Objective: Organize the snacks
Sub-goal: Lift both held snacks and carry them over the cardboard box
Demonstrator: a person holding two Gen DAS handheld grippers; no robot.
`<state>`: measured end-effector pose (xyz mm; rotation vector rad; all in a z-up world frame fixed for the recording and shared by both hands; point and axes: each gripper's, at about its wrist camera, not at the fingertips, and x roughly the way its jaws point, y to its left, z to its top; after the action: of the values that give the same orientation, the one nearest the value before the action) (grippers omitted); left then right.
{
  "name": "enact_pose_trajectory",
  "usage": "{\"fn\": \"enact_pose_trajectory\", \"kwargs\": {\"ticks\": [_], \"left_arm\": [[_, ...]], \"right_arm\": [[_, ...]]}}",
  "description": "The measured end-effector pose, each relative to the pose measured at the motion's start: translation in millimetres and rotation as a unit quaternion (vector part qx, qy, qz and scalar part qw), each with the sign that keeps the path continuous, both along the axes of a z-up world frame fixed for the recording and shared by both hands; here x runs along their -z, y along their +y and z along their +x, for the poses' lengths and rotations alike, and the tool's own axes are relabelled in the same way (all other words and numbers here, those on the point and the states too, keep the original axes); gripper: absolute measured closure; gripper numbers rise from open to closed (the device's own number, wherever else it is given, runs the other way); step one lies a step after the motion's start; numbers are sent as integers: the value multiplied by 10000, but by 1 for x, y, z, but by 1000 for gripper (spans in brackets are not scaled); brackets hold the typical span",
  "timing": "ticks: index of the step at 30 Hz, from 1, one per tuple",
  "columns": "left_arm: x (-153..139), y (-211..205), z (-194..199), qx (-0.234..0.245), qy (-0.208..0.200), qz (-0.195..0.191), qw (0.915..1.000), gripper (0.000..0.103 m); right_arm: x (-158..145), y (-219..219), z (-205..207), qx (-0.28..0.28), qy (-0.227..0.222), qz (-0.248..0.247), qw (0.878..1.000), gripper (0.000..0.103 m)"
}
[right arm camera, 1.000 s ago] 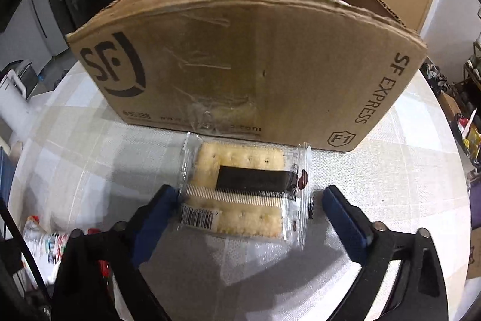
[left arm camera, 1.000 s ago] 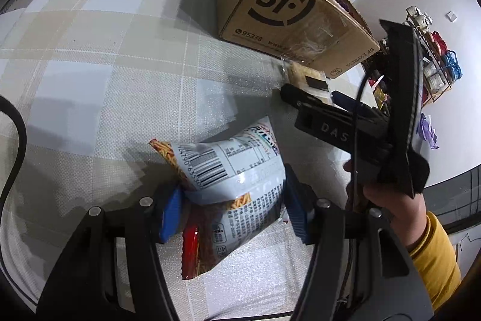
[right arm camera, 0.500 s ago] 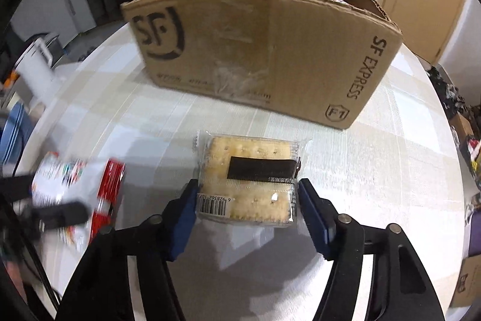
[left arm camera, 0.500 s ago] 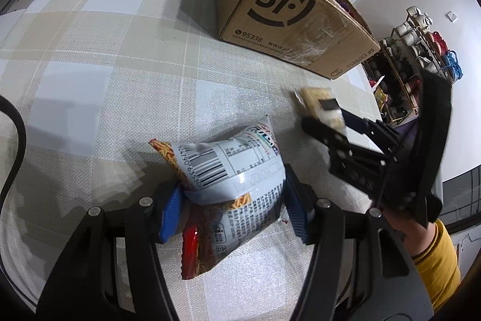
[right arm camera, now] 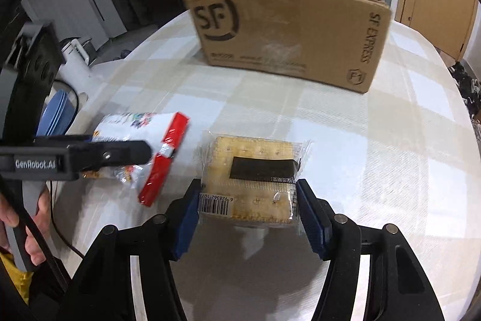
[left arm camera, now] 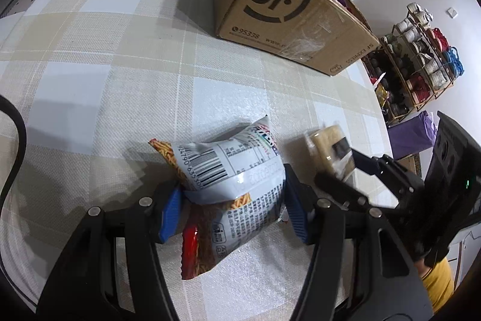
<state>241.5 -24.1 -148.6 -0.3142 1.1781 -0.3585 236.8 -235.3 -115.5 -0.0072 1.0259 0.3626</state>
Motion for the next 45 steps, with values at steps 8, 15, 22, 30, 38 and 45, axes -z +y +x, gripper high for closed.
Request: {"fn": "enact_pose_trajectory", "kwargs": {"ticks": [8, 15, 22, 30, 38, 45], "left_arm": [[-2, -19, -24, 295, -199, 433, 9984, 46], [-11, -38, -53, 382, -463, 723, 9956, 47], [-34, -47, -82, 272, -725, 686, 9946, 47], [-93, -50, -104, 69, -1355, 749, 9879, 47], [-152, -56, -105, 37, -1772, 691, 9817, 46], [-192, -63, -91, 99, -1972, 841, 9767, 46]], "right_arm": [[3, 19, -48, -229, -110, -35, 9997, 41], [-14, 10, -61, 26, -305, 106, 9995, 41], [-21, 12, -86, 224, -524, 322, 9979, 41], [-62, 14, -115, 356, -1230, 470, 9907, 41], [-110, 11, -112, 547, -1724, 347, 9829, 41], [-139, 7, -99, 562, -1918, 348, 9792, 41]]}}
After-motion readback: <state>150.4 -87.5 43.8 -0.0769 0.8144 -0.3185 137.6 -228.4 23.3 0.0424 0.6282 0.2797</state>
